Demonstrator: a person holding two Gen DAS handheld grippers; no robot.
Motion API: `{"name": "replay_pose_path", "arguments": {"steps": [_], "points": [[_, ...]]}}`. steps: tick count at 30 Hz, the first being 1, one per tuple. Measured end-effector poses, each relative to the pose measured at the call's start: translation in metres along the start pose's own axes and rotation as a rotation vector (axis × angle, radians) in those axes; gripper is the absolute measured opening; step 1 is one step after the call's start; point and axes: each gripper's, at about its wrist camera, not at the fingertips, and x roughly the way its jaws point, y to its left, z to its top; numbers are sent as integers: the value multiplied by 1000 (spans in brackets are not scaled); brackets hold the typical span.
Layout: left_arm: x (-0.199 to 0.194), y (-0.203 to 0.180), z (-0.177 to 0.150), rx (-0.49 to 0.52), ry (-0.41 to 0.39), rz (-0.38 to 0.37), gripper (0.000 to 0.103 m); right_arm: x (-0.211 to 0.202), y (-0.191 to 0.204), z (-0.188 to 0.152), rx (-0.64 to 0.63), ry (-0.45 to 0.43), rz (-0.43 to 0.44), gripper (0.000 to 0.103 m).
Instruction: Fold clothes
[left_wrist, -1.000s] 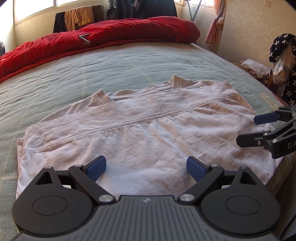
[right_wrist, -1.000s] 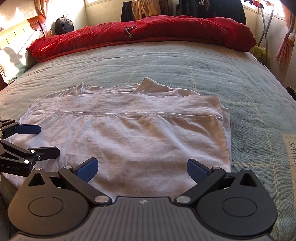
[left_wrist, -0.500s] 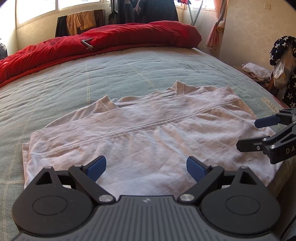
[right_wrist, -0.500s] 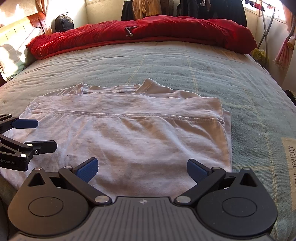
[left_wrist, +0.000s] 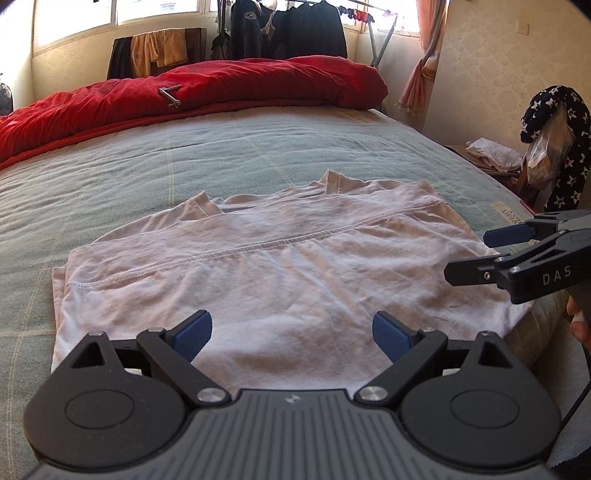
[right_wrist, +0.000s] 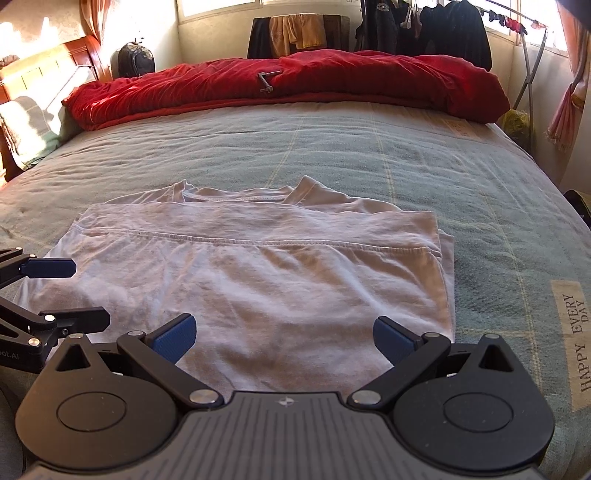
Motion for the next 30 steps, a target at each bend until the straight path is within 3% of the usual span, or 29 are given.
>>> {"name": "replay_pose_path", "arguments": {"steps": [6,10,15,23,27,30], "points": [[-8,15,-7,-64,1,-50,94,-2,8,0,-10,-2,7,103],[-11,35,-7,-119,-4,-11,94,-1,10,1,-18,-1,6,103],[-20,74,-10,-253,-49,-90,94,3,10,2,-16,9,1,103],[-47,144,-14,-392,-151,-57,94,11,13,4,-24,26,-1,103],[-41,180,-29,-507,-99,-81,93,16,12,3,-14,35,5,103],[-25,195,-48,-614,-42,-181,92,19,12,3,-10,40,21,103]]}}
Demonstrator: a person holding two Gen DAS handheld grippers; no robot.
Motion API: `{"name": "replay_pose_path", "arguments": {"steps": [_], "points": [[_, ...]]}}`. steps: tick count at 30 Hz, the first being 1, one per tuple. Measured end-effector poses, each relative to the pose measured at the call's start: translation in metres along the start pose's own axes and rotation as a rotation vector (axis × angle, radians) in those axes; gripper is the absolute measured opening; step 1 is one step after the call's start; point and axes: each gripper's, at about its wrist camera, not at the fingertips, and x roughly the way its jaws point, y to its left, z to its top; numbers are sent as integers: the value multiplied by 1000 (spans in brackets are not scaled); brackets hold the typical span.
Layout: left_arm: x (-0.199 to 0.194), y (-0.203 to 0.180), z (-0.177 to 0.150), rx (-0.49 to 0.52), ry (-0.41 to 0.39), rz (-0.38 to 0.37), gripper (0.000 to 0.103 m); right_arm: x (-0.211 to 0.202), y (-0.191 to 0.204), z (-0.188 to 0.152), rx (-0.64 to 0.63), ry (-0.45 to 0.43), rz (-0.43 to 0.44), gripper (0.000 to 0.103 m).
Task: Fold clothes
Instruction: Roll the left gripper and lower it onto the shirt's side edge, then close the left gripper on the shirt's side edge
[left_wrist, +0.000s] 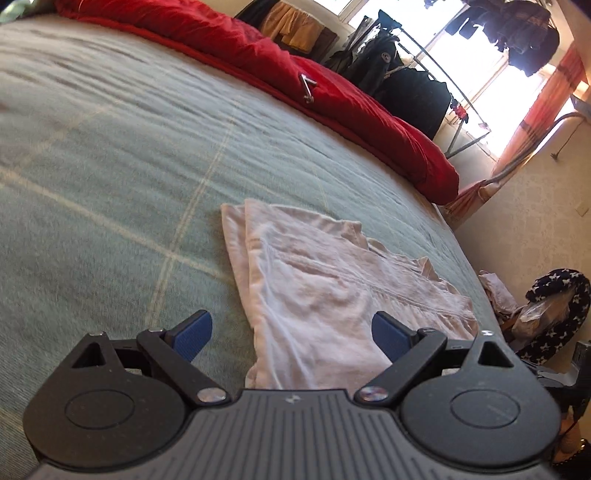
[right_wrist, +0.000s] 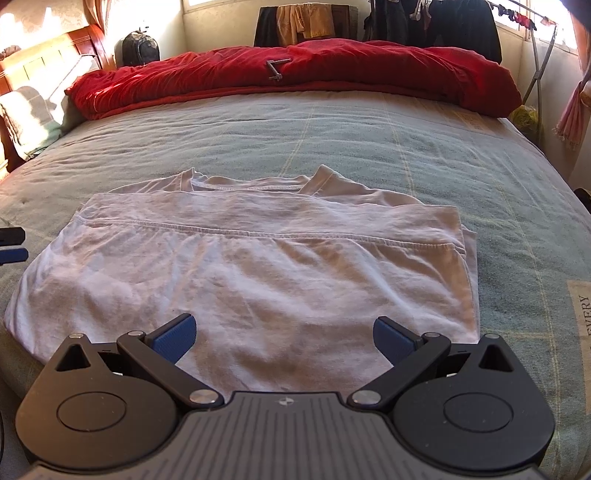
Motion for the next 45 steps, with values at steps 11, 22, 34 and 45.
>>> {"name": "replay_pose_path", "arguments": {"steps": [11,22,34,45], "points": [[68,34,44,-147,110,-229,92,9,1,4,3,13,8,103],[78,23,48,-108,216,-281,92,5,-4,5,11,-4,11,103],[97,25,49,-143,244,-367,93,5,-14,6,48,-11,9,103],[79,40,31,-119,251,-367,68,14,-18,1,67,8,13,103]]}}
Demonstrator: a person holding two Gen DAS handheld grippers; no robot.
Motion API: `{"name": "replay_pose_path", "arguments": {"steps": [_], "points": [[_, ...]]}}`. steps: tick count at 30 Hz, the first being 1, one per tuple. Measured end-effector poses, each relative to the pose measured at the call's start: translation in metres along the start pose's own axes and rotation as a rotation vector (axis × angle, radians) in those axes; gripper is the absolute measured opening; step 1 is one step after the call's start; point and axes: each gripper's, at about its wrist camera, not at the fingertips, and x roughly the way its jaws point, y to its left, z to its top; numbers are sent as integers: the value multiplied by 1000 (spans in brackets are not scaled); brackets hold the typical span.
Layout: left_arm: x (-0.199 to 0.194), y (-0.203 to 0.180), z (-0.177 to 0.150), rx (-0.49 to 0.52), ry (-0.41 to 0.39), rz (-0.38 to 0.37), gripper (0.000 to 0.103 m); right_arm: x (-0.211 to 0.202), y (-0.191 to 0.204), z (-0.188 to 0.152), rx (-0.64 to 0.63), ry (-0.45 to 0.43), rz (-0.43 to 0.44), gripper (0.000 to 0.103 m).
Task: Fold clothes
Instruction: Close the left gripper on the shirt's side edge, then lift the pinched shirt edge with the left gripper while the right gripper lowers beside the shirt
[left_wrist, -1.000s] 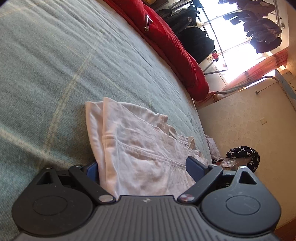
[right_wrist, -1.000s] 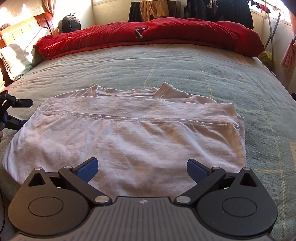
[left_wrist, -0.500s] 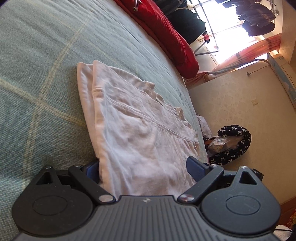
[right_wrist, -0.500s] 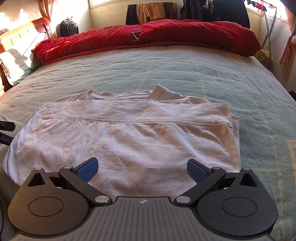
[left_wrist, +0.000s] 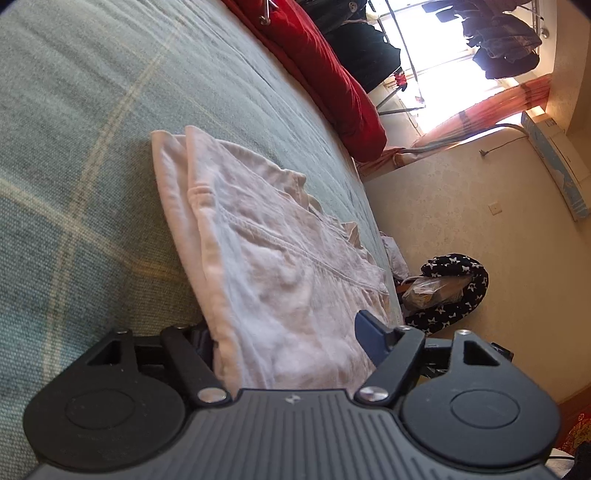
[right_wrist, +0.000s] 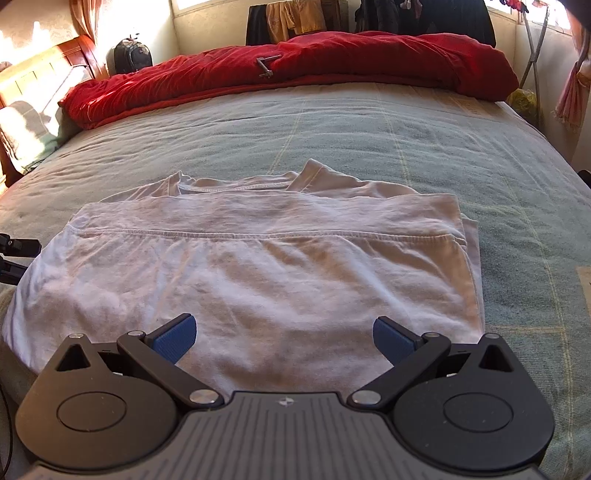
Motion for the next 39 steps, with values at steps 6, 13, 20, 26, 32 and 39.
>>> {"name": "replay_pose_path", "arguments": {"steps": [6,13,20,26,32,39], "points": [[6,9,6,-17,36,33,60,3,-1,-3,16,1,11,103],[13,24,9,-60,47,53,13,3,-2,-4,24,0,9,103],[14,5,4,-35,19,133,12,-4,-6,-4,30,-11,1,103],[16,-32,0,6,-8,254,6,-13,-8,-5,40,-36,27,103],[11,-55,-1,14,-35,298,6,-25,-13,-8,62,-59,87,103],[5,-94,2,58,-60,317,6,-34,-19,-12,92,-111,226,103]]}}
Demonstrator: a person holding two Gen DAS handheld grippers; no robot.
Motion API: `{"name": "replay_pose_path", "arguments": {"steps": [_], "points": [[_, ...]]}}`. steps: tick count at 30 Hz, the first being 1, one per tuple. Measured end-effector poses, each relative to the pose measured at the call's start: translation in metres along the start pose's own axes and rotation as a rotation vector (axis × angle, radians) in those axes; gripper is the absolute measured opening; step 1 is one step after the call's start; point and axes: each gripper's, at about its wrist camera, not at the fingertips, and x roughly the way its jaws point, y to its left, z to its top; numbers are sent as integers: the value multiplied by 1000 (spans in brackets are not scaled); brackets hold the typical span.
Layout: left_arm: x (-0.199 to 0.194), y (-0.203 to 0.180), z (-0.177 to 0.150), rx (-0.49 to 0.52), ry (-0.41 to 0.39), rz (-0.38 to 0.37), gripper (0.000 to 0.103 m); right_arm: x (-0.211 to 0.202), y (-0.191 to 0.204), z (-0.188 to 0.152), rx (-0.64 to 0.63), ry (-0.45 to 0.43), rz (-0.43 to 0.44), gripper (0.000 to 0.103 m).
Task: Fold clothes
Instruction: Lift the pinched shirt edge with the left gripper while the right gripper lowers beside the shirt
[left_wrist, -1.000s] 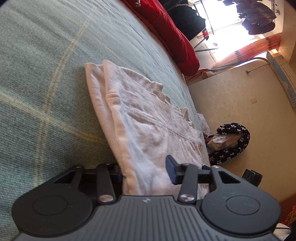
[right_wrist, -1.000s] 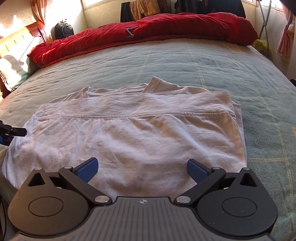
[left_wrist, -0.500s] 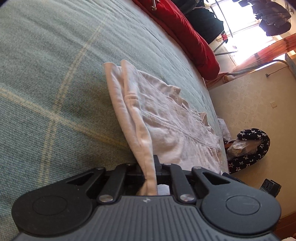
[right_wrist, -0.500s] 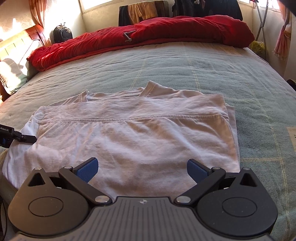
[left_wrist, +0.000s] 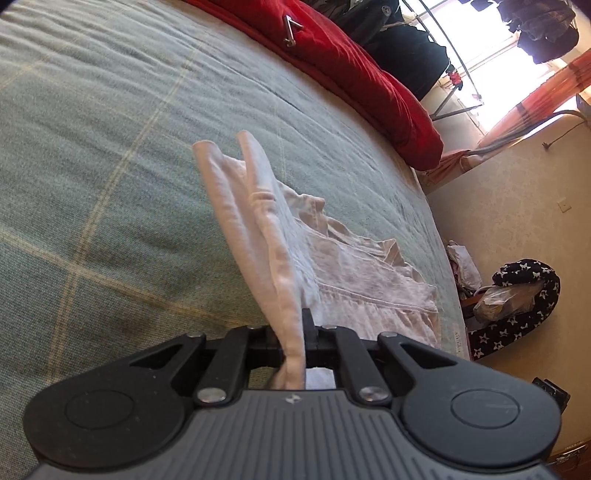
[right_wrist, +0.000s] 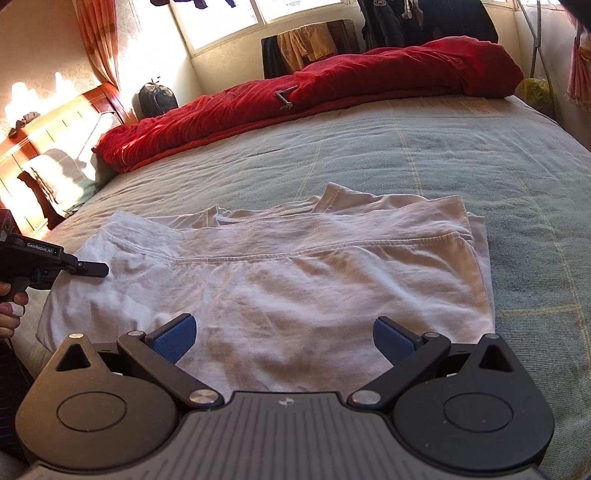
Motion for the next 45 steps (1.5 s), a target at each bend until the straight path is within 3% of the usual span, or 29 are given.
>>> {"name": "replay_pose_path", "arguments": {"steps": [7,13,16,19,24,35,45], "points": [[-6,-31,5,44,-11,13,6,36,7,11,130,25,271,103],[-4,-49,8,67,-9,22,6,81,33,7,161,118,411,103],[-4,-52,8,67,-8,24,6,95,35,-1,182,150,389,103],[-5,-55,7,68,-9,25,6,84,35,0,173,146,368,103],[-5,-72,9,103,-6,31,6,47,20,5,183,45,291,103],[-5,-131,7,190,-7,7,6,-10,-19,9,217,-98,234,103],[23,-170,12,127,10,-68,7,-50,-50,6,256,-198,196,103]]}}
